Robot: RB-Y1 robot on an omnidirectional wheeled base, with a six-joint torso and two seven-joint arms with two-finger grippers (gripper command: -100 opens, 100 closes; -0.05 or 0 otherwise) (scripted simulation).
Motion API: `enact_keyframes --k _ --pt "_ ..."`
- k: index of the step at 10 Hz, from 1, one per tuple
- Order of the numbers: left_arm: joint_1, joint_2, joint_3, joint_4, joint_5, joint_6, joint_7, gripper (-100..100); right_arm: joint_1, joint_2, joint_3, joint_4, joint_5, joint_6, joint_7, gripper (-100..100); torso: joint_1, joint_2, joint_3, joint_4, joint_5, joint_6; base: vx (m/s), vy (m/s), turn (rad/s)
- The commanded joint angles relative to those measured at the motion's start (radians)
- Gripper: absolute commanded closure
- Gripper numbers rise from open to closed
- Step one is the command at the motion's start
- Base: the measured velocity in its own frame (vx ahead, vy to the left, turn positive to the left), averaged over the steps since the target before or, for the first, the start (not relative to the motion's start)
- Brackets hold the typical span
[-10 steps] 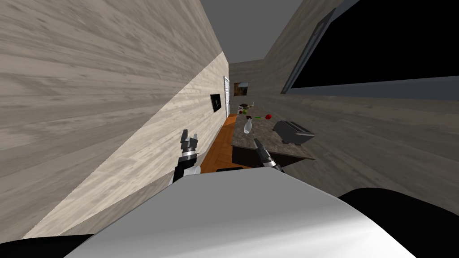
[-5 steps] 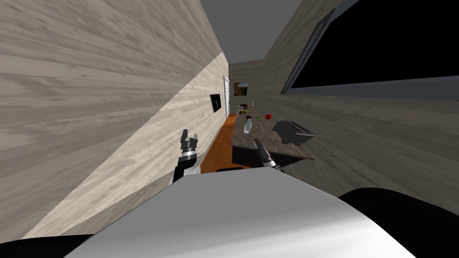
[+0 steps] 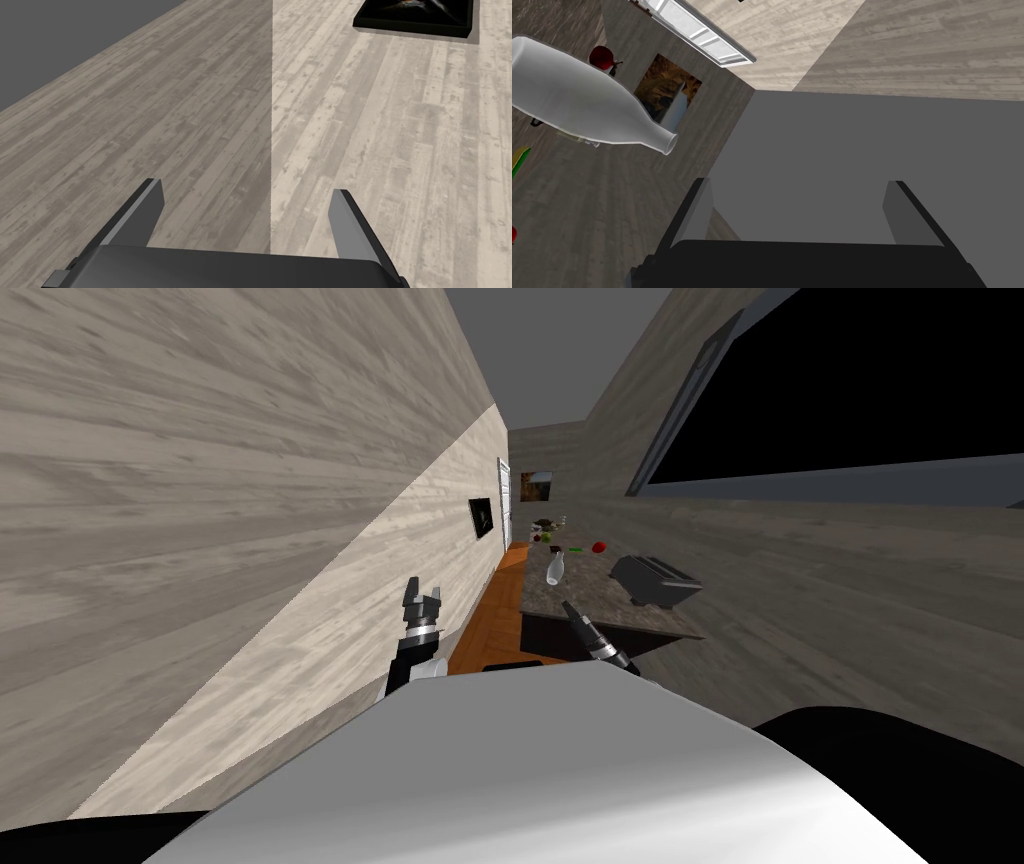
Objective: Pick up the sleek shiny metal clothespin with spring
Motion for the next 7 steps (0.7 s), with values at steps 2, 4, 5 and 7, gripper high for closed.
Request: enact_keyframes --k 2,4,5,7 --pt "0.000 0.000 0.000 0.000 0.000 0.000 0.000 0 -0.013 -0.024 -0.026 0.021 0.058 -0.006 0.012 -100 -0.001 0.000 0.000 0.000 0.000 0.000 0.000 0.067 -0.016" --pt "0.000 0.000 0.000 0.000 0.000 0.000 0.000 0 -0.026 -0.046 -0.050 0.043 0.108 -0.012 0.024 -100 0.001 0.000 0.000 0.000 0.000 0.000 -0.003 0.074 -0.027" --pt "0.000 0.000 0.000 0.000 0.000 0.000 0.000 0 -0.040 -0.070 -0.076 0.067 0.147 -0.019 0.037 -100 -0.001 0.000 0.000 0.000 0.000 0.000 0.001 0.089 -0.020" --pt "0.000 0.000 0.000 0.000 0.000 0.000 0.000 0 -0.055 -0.096 -0.104 0.092 0.199 -0.027 0.051 -100 0.001 0.000 0.000 0.000 0.000 0.000 -0.001 0.096 -0.075"
